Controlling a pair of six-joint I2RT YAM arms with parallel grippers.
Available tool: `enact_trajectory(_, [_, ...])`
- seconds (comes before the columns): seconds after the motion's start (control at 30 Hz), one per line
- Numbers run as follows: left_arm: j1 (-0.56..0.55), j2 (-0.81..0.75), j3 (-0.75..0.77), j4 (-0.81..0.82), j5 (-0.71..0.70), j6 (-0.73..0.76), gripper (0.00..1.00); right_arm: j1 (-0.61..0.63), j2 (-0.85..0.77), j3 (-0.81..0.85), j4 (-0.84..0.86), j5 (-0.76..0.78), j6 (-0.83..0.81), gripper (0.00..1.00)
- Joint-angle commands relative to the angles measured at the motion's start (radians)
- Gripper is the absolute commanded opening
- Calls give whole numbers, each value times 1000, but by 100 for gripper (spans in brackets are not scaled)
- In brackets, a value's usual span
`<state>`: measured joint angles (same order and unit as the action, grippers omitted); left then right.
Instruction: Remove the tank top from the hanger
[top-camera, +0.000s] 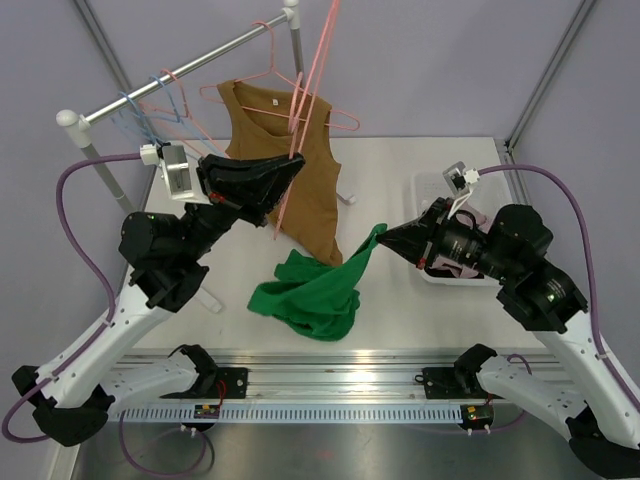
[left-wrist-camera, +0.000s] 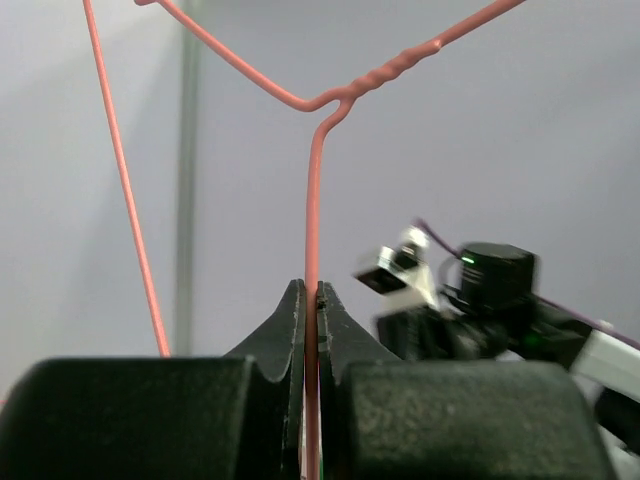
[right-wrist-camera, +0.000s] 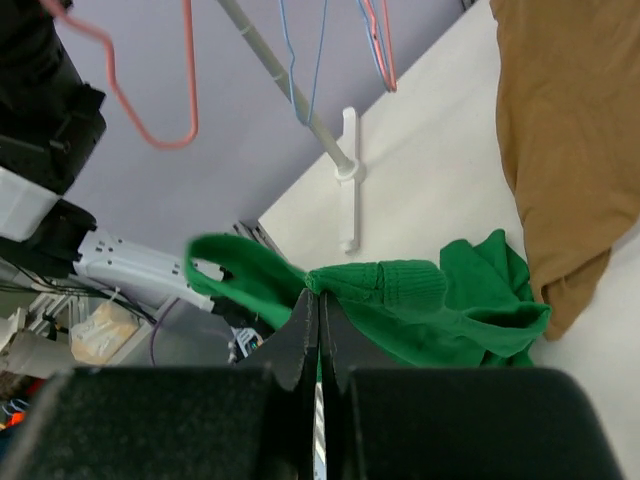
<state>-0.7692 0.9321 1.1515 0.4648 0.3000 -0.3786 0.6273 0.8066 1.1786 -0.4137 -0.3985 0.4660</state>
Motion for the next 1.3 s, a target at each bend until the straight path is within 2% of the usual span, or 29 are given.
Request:
enact_trajectory(0.0, [-18,30,70,67,-209,200,0,-5,-35,84,-129,-1,-42,0])
enact_trajectory(0.1, [-48,33,27,124,-338,256,0,-5,-37,96,-136,10,-50,0])
enact_trajectory(0.23, [-94,53,86,-61,-528,231,0,-5,-9,99,-197,143,-96,0])
enact_trajectory(0.33, [-154,44,53,-61,-712,233,0,-5,29,72,-217,240,-112,2])
enact_trajectory(0.37, [-168,37,39,-63,-754,227,0,-5,43,52,-217,234,-112,30])
enact_trajectory(0.4, [-197,31,33,-78,-847,216,0,-5,55,44,-223,227,-112,45])
enact_trajectory(0.47, [-225,27,17,-72,-896,207,0,-5,84,20,-224,227,-110,57])
enact_trajectory(0.5, [-240,30,1,-61,-939,204,0,-5,89,9,-215,236,-110,83])
enact_trajectory(0.53, [-264,33,-6,-52,-947,205,0,-5,92,0,-211,248,-109,98])
enact_trajectory(0.67, [-309,42,-56,6,-1015,187,0,-5,105,-14,-215,312,-118,99])
enact_trajectory(0.77, [-315,43,-96,29,-1096,118,0,-5,108,-22,-218,322,-125,99])
enact_trajectory(0.93, [-315,111,-55,-35,-1180,72,0,-5,92,-37,-211,323,-125,100])
enact_trajectory(1.03, [-305,163,2,-100,-1298,15,0,-5,85,-40,-205,326,-124,100])
enact_trajectory(1.1, [-260,175,14,-162,-1306,-83,0,-5,83,-40,-198,322,-122,99])
enact_trajectory(1.13, [-237,180,28,-216,-1302,-206,0,-5,85,-40,-197,319,-121,99])
enact_trajectory(1.2, [-153,191,69,-354,-1262,-333,0,-5,89,-39,-192,319,-121,100])
enact_trajectory(1.23, [-125,194,71,-363,-1236,-400,0,-5,91,-37,-194,317,-121,99])
enact_trajectory(1.27, [-104,195,70,-351,-1207,-402,0,-6,94,-34,-192,316,-121,99])
